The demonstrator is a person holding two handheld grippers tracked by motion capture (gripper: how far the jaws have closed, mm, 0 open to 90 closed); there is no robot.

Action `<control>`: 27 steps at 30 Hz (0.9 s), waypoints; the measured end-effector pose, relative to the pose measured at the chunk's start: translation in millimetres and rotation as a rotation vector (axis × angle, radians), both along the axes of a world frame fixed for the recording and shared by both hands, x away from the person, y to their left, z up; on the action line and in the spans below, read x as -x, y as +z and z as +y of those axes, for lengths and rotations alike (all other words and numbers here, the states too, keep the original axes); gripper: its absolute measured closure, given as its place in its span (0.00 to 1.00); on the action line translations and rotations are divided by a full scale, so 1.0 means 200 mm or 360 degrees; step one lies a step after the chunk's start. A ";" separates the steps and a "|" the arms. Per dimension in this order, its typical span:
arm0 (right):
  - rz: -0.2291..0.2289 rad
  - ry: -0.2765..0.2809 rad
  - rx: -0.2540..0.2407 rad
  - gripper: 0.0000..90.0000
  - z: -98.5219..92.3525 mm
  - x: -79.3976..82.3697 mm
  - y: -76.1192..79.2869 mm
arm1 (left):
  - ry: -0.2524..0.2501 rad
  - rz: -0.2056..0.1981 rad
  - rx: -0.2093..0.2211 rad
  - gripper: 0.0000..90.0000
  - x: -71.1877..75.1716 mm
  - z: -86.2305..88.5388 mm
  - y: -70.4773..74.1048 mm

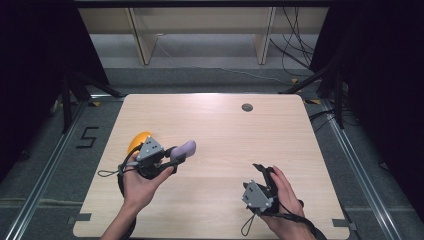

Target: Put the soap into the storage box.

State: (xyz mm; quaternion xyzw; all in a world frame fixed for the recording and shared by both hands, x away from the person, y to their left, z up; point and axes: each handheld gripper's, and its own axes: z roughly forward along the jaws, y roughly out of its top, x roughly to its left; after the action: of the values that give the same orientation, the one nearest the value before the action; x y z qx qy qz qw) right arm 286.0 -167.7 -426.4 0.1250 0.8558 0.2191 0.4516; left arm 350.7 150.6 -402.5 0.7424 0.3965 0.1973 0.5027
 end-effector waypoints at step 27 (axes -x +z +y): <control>0.0024 0.0020 0.0011 0.38 0.00 -0.01 -0.02 | 0.0259 -0.0088 -0.0007 0.65 -0.03 0.11 -0.03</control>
State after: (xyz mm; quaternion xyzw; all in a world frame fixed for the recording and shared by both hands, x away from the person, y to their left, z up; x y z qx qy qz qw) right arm 287.5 -168.5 -429.5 0.1197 0.8607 0.2179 0.4442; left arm 357.0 173.2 -408.1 0.7031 0.4410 0.2590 0.4941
